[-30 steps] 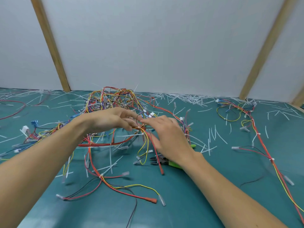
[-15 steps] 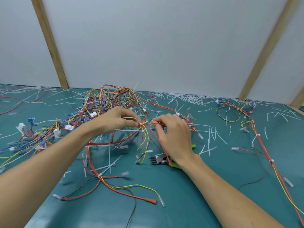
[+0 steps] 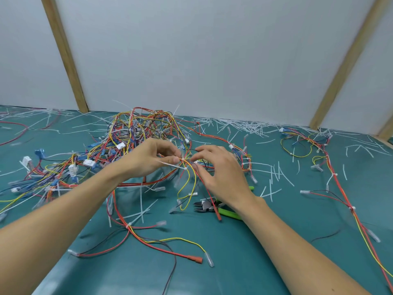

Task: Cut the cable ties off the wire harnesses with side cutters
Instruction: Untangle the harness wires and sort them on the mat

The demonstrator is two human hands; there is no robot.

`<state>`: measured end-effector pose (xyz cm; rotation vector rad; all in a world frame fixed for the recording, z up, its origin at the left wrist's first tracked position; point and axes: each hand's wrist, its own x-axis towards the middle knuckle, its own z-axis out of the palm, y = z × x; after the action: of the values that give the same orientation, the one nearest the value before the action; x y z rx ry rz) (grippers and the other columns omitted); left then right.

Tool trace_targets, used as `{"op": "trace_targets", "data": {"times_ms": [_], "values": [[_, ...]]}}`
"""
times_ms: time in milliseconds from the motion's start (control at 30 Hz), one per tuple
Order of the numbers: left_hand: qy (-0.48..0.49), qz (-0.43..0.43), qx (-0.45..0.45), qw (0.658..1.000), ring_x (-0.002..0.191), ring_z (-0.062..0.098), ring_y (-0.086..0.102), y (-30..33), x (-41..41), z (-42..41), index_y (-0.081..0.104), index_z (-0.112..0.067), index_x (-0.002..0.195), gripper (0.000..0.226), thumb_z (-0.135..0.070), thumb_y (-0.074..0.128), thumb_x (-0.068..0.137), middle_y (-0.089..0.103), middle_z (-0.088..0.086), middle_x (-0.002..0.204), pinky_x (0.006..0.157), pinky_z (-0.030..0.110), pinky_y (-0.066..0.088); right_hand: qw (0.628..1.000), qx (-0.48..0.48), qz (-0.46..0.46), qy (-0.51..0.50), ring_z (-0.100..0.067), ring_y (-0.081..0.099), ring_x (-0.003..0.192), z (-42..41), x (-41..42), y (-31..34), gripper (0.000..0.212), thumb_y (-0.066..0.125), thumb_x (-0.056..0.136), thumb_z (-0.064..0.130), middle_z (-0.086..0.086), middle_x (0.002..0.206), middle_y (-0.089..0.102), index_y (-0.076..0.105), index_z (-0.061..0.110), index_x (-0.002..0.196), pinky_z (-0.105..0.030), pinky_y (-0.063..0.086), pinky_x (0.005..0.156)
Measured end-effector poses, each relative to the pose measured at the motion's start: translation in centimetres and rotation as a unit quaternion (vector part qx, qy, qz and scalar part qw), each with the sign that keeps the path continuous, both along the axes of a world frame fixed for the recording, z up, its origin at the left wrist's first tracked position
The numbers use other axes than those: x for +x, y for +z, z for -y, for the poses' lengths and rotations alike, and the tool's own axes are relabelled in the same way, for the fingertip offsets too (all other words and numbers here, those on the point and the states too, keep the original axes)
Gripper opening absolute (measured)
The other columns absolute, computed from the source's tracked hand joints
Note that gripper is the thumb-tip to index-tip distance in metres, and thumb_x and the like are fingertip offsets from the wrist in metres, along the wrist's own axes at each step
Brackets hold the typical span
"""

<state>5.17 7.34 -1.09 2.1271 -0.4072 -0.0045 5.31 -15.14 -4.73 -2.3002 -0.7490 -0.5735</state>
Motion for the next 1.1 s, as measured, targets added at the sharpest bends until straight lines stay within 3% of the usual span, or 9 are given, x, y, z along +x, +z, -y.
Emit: {"op": "trace_targets", "data": {"times_ms": [133, 300, 400, 533, 633, 767, 867, 1000, 1100], "values": [[0.038, 0.004, -0.035, 0.999, 0.062, -0.001, 0.054, 0.0, 0.2, 0.2, 0.072, 0.000, 0.090, 0.010, -0.010, 0.073, 0.088, 0.066, -0.002, 0.070, 0.060, 0.009, 0.040, 0.999, 0.025, -0.030, 0.010, -0.016, 0.053, 0.128, 0.1, 0.6, -0.7, 0.005, 0.070, 0.094, 0.024, 0.007, 0.133, 0.065, 0.075, 0.025, 0.094, -0.043, 0.039, 0.108], [0.053, 0.037, -0.008, 0.998, 0.062, 0.000, 0.051, -0.4, 0.2, 0.6, 0.072, -0.009, 0.085, 0.012, -0.016, 0.069, 0.094, 0.064, -0.002, 0.072, 0.060, 0.010, 0.039, 0.994, 0.084, 0.037, -0.061, -0.017, 0.055, 0.112, 0.1, 0.6, -0.6, 0.006, 0.073, 0.094, 0.025, 0.002, 0.113, 0.061, 0.075, 0.021, 0.091, -0.027, 0.036, 0.095], [0.079, 0.048, -0.018, 0.996, 0.055, -0.001, 0.046, -0.4, 0.2, 0.8, 0.069, -0.012, 0.083, 0.015, -0.018, 0.066, 0.096, 0.059, -0.007, 0.066, 0.055, 0.011, 0.037, 0.994, 0.085, 0.042, -0.048, -0.016, 0.059, 0.097, 0.4, 0.6, -0.5, 0.006, 0.072, 0.093, 0.029, 0.008, 0.097, 0.063, 0.074, 0.023, 0.091, -0.039, 0.046, 0.091], [0.125, -0.006, -0.131, 0.983, 0.067, 0.012, 0.055, 0.1, 0.4, 0.0, 0.063, -0.009, 0.082, 0.020, -0.011, 0.056, 0.101, 0.061, 0.006, 0.076, 0.071, 0.023, 0.044, 0.998, 0.030, -0.041, -0.034, -0.014, 0.062, 0.107, 0.9, 0.7, -0.6, 0.036, 0.076, 0.088, 0.040, 0.012, 0.120, 0.062, 0.066, 0.027, 0.120, -0.042, 0.050, 0.095], [0.180, -0.045, -0.195, 0.963, 0.055, 0.016, 0.050, 0.4, 0.7, 0.2, 0.055, -0.010, 0.075, 0.029, -0.007, 0.049, 0.103, 0.053, 0.006, 0.066, 0.062, 0.025, 0.044, 0.994, -0.038, -0.076, -0.064, -0.013, 0.060, 0.113, 0.8, 0.9, -0.9, 0.047, 0.076, 0.088, 0.044, 0.013, 0.122, 0.065, 0.060, 0.032, 0.131, -0.039, 0.043, 0.102], [0.260, 0.021, -0.035, 0.965, 0.050, 0.012, 0.048, -0.7, 0.4, 0.8, 0.055, -0.016, 0.099, 0.006, -0.016, 0.050, 0.102, 0.052, 0.001, 0.065, 0.053, 0.029, 0.039, 0.997, -0.012, -0.033, -0.075, -0.017, 0.061, 0.096, 0.9, 1.1, -0.8, 0.005, 0.067, 0.096, 0.028, 0.013, 0.095, 0.069, 0.070, 0.027, 0.100, -0.044, 0.045, 0.095], [0.171, 0.104, 0.084, 0.976, 0.059, 0.007, 0.050, -1.2, -0.5, 0.8, 0.052, -0.037, 0.122, 0.037, -0.018, 0.059, 0.092, 0.052, -0.009, 0.068, 0.062, 0.030, 0.040, 0.996, 0.071, -0.020, -0.046, -0.014, 0.057, 0.090, 0.9, 1.0, -0.6, 0.006, 0.064, 0.096, 0.017, 0.011, 0.093, 0.064, 0.065, 0.023, 0.094, -0.043, 0.048, 0.086], [0.132, 0.119, 0.110, 0.978, 0.059, -0.007, 0.053, -1.2, -0.1, 1.0, 0.073, -0.040, 0.089, 0.001, -0.041, 0.072, 0.089, 0.062, -0.017, 0.067, 0.062, 0.027, 0.039, 0.997, 0.070, -0.019, -0.023, -0.014, 0.060, 0.095, 1.2, 0.9, -0.1, 0.010, 0.061, 0.099, 0.019, 0.007, 0.105, 0.062, 0.066, 0.022, 0.106, -0.042, 0.049, 0.089], [0.159, 0.062, -0.038, 0.985, 0.050, -0.001, 0.057, -0.9, 0.6, 0.5, 0.079, -0.026, 0.074, 0.021, -0.025, 0.070, 0.094, 0.065, -0.014, 0.056, 0.055, 0.025, 0.043, 1.000, 0.003, -0.015, -0.005, -0.016, 0.066, 0.094, 1.5, 1.0, 0.2, 0.016, 0.070, 0.096, 0.032, 0.005, 0.104, 0.067, 0.072, 0.023, 0.109, -0.042, 0.051, 0.090]]}}
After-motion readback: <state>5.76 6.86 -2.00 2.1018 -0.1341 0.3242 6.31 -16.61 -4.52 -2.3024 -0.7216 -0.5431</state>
